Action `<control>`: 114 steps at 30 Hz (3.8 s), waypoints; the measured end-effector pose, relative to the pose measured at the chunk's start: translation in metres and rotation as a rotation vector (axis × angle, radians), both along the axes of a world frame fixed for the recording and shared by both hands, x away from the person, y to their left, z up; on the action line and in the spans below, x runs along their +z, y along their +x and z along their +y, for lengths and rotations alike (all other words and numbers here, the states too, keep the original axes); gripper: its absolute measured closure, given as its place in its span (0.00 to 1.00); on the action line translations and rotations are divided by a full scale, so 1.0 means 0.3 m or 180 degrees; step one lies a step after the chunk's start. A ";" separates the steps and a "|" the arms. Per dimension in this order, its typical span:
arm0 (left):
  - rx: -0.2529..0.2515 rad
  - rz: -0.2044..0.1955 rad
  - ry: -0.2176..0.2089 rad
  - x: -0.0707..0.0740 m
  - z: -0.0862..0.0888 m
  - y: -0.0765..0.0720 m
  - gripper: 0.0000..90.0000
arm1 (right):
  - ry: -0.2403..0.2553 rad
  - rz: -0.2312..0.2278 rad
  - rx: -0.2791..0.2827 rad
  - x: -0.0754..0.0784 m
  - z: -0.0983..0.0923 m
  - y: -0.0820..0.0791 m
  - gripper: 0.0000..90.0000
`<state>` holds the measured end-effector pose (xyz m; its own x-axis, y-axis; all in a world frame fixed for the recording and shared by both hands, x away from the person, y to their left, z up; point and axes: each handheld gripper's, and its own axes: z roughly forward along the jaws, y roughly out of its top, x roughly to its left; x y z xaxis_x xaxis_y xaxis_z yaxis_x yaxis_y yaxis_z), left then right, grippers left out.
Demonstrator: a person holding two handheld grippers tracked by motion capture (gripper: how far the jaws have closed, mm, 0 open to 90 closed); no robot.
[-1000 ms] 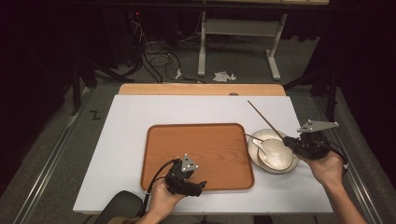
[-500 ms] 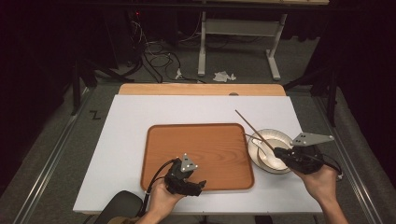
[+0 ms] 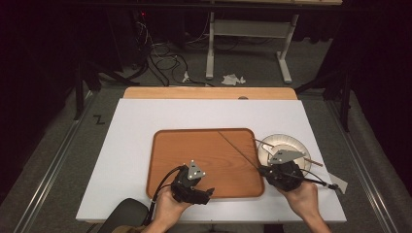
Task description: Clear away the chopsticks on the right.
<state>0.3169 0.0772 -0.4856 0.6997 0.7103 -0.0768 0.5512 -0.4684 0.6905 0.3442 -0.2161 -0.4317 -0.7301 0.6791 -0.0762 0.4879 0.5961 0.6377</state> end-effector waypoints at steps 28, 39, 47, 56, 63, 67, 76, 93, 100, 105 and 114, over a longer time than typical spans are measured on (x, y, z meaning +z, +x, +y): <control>-0.0011 0.0003 0.0033 -0.004 -0.004 0.002 0.27 | -0.0313 0.0355 -0.0058 -0.190 0.133 0.086 0.94; -0.0005 -0.0034 0.0022 0.002 -0.003 -0.005 0.27 | -0.0326 0.0286 -0.0151 -0.197 0.116 0.091 0.89; -0.0006 -0.0038 0.0029 0.002 -0.003 -0.004 0.27 | -0.0303 0.0303 -0.0332 -0.196 0.088 0.099 0.91; -0.0005 -0.0034 0.0025 0.001 -0.003 -0.003 0.27 | -0.0300 0.0310 -0.0373 -0.196 0.074 0.099 0.89; -0.0011 -0.0043 0.0037 0.001 -0.003 -0.006 0.27 | -0.0289 0.0326 -0.0312 -0.194 0.075 0.094 0.84; -0.0006 -0.0033 0.0038 0.000 -0.003 -0.003 0.27 | -0.0272 0.0346 -0.0305 -0.194 0.076 0.091 0.82; -0.0002 -0.0034 0.0036 0.001 -0.002 -0.003 0.27 | 0.0017 0.0354 -0.0197 -0.135 0.053 0.061 0.78; -0.0037 -0.0014 0.0050 -0.003 -0.008 -0.002 0.27 | 0.0300 0.0051 0.0010 -0.034 -0.021 0.023 0.72; -0.0035 0.0006 0.0043 -0.003 -0.008 0.003 0.27 | 0.0387 -0.0086 -0.0047 0.006 -0.072 0.022 0.70; -0.0028 0.0005 0.0045 -0.002 -0.006 0.002 0.27 | 0.0413 -0.0115 -0.0087 0.022 -0.107 0.021 0.68; -0.0017 0.0004 0.0031 -0.002 -0.004 0.003 0.27 | 0.0384 -0.0114 -0.0128 0.038 -0.154 0.025 0.63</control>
